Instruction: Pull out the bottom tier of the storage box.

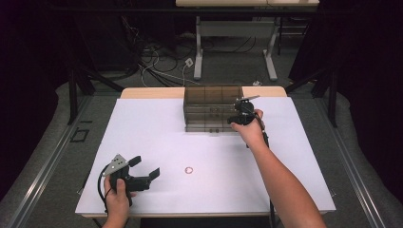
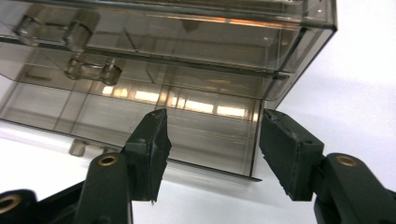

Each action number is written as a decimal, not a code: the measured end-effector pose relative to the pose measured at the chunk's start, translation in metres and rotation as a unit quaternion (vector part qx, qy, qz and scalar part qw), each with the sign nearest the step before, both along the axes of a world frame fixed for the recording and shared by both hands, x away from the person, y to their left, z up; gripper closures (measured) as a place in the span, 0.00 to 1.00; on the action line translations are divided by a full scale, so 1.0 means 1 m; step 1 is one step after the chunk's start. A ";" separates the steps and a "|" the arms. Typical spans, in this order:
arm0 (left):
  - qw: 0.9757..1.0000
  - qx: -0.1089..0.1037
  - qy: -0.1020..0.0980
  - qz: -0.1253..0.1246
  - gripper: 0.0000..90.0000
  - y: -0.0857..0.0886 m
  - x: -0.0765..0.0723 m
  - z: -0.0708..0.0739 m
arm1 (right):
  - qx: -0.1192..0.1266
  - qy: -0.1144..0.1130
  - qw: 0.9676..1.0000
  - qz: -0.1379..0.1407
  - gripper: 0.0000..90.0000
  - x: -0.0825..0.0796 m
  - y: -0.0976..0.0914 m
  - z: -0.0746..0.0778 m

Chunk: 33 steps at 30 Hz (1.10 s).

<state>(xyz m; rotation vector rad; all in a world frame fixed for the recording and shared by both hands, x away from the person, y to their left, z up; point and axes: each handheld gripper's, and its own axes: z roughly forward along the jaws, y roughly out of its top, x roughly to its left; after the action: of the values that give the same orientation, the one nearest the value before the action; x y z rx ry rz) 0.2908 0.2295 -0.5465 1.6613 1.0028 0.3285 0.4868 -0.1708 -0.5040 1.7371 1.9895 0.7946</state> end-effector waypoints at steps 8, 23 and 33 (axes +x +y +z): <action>1.000 0.001 0.001 -0.001 0.00 0.000 0.000 0.000 | -0.011 0.015 1.000 -0.008 0.50 0.004 -0.002 -0.005; 1.000 -0.001 0.001 -0.001 0.00 0.000 -0.001 0.000 | -0.008 0.026 0.999 -0.024 0.61 0.011 -0.010 -0.011; 1.000 0.002 0.004 -0.003 0.00 0.002 -0.001 0.000 | -0.012 0.043 0.999 -0.023 0.75 0.012 -0.008 -0.013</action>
<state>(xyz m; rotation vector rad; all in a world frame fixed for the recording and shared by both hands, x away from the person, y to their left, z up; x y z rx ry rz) 0.2901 0.2312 -0.5461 1.6709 1.0031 0.3199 0.4990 -0.1788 -0.5171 1.8265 1.9974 0.6886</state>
